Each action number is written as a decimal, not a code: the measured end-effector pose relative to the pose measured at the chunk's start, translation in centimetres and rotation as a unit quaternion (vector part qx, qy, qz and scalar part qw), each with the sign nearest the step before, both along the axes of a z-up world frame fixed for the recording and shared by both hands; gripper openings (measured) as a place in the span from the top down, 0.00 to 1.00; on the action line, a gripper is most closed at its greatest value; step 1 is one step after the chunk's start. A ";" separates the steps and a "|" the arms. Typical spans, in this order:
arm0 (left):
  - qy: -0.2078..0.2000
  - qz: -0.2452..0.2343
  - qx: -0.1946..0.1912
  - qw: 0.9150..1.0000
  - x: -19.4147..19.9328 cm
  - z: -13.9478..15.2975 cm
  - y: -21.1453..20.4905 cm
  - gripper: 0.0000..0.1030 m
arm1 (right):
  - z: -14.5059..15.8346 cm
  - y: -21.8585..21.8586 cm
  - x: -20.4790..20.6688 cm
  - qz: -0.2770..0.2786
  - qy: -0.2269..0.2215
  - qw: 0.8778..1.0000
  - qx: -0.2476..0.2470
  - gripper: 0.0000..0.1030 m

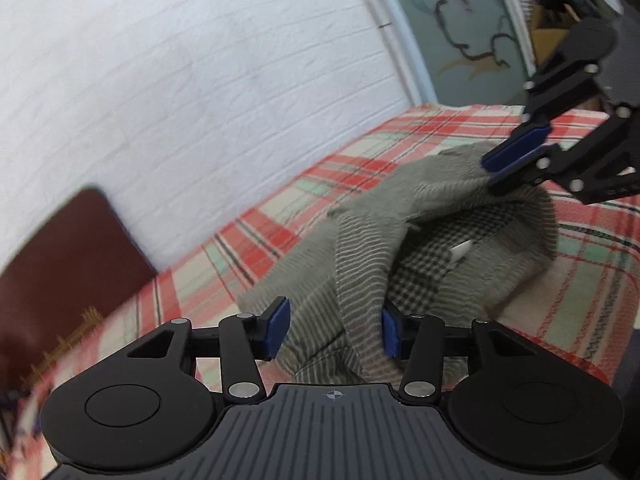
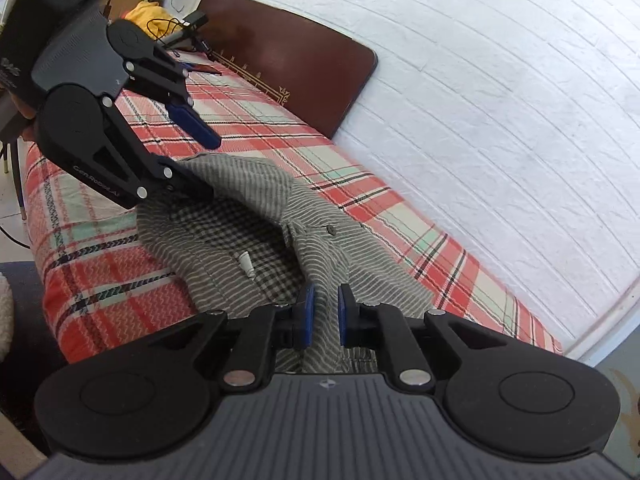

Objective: Fold clothes

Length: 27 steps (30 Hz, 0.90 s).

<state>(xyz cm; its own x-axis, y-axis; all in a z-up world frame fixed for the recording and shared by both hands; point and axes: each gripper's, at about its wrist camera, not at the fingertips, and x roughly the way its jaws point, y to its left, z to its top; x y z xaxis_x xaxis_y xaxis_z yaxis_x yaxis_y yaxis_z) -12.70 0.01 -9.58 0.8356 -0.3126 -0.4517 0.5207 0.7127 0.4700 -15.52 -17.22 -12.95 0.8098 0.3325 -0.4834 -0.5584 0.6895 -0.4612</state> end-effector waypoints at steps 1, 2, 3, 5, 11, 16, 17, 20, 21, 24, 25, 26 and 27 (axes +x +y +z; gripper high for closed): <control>-0.012 -0.010 0.012 1.000 -0.7 0.1 -0.5 0.40 | 0.0 0.1 -0.2 0.000 0.000 1.000 -0.001 0.87; -0.023 -0.017 0.025 0.999 -1.2 0.1 -0.9 0.40 | -0.1 0.1 -0.3 0.001 0.001 1.000 -0.003 0.87; -0.028 -0.020 0.035 0.999 -1.5 0.0 -1.2 0.40 | -0.2 0.2 -0.4 0.002 0.001 1.000 -0.004 0.87; -0.028 -0.016 0.044 0.998 -1.7 -0.3 -1.4 0.47 | -0.3 0.3 -0.5 0.003 0.003 1.000 -0.006 0.87; -0.026 -0.026 0.058 0.998 -1.0 -0.9 -2.4 0.69 | -0.9 0.5 -0.2 0.003 0.009 1.000 -0.015 0.84; -0.007 -0.029 0.070 0.997 0.3 -2.1 -2.7 0.91 | -1.9 0.8 0.9 -0.008 0.017 0.999 -0.032 0.82; -0.004 -0.023 0.067 0.997 0.4 -2.3 -2.5 0.93 | -2.1 0.8 1.0 -0.012 0.020 0.999 -0.037 0.82; 0.007 -0.008 0.053 0.999 0.5 -2.5 -1.7 0.93 | -2.4 0.6 1.0 -0.020 0.019 0.998 -0.048 0.82; 0.007 -0.003 0.051 0.999 0.6 -2.6 -1.4 0.93 | -2.4 0.5 0.9 -0.022 0.021 0.998 -0.049 0.83; 0.012 0.007 0.041 0.999 1.1 -3.0 -0.7 0.94 | -2.2 -0.1 0.9 -0.031 0.006 0.997 -0.068 0.93; 0.017 0.008 0.034 0.999 1.3 -3.1 -0.4 0.93 | -2.3 -0.3 0.9 -0.031 -0.003 0.996 -0.082 0.93; 0.024 0.009 0.024 0.999 1.6 -3.1 -0.2 0.93 | -2.3 -0.5 1.1 -0.029 -0.004 0.996 -0.087 0.93; 0.028 0.009 0.017 0.999 1.8 -3.1 0.0 0.93 | -2.3 -0.6 1.2 -0.028 -0.002 0.996 -0.086 0.93</control>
<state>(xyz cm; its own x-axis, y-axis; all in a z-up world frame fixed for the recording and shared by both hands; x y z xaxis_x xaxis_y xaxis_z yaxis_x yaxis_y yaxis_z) -10.89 -0.01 -12.67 0.8145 -0.2813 -0.5075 0.5337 0.7064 0.4650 -14.35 -17.83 -15.28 0.8268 0.1996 -0.5259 -0.5194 0.6301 -0.5773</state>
